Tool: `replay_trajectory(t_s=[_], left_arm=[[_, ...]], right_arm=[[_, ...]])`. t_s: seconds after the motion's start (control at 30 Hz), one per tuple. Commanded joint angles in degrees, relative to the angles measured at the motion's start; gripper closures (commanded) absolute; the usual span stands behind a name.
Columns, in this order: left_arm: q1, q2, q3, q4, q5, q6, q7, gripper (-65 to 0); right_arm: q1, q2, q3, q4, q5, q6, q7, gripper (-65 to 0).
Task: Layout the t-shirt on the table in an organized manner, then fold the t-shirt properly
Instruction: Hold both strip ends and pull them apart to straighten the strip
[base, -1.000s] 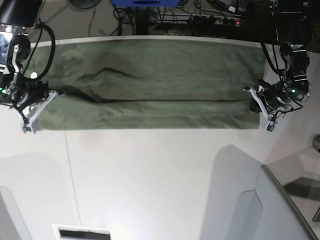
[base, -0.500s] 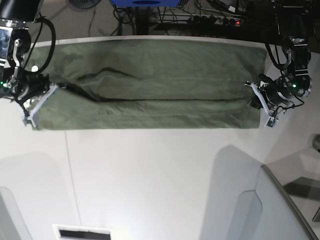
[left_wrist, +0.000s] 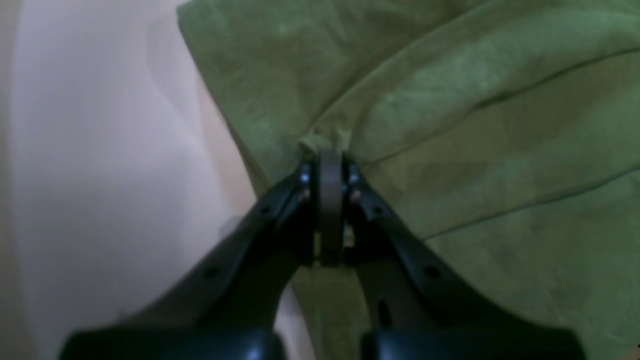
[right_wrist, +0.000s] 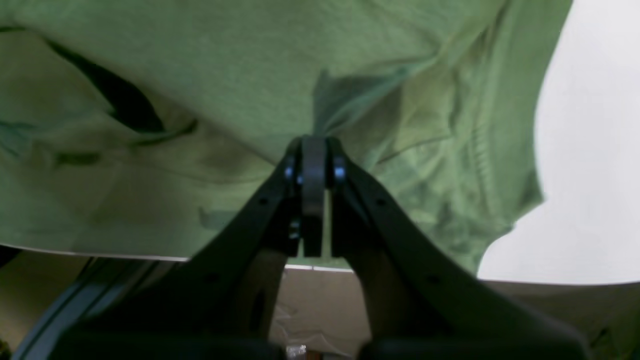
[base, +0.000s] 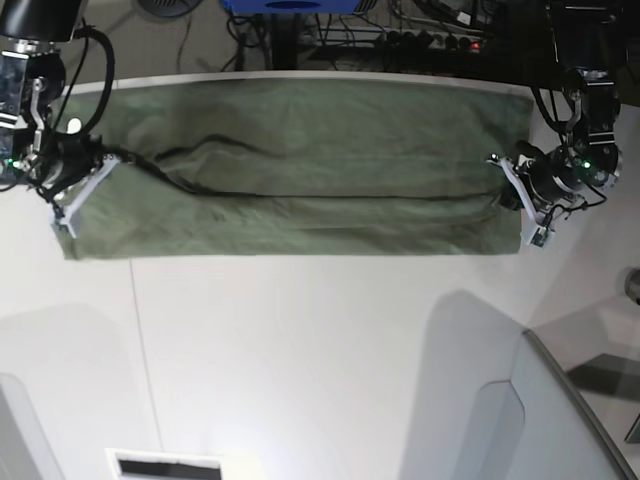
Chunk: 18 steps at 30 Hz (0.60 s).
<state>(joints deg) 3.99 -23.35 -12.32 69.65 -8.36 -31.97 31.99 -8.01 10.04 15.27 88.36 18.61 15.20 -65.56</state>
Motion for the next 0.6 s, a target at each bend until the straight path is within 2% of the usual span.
replay_trajectory(t_s=[0.0, 0.37, 0.57], left_arm=[[-0.3, -1.1, -0.4, 0.9, -0.4, -0.1, -0.8, 0.0], [-0.2, -1.0, -0.3, 0.7, -0.3, -0.1, -0.9, 0.0], [-0.6, -1.2, 3.4, 0.8, -0.3, 0.1, -0.9, 0.0]], right_arm=[[0.7, 0.5, 0.2, 0.7, 0.1, 0.0, 0.5, 0.0], [0.8, -0.2, 0.3, 0.7, 0.1, 0.0, 0.6, -0.2], [1.2, -0.2, 0.3, 0.7, 0.0, 0.0, 0.6, -0.2]])
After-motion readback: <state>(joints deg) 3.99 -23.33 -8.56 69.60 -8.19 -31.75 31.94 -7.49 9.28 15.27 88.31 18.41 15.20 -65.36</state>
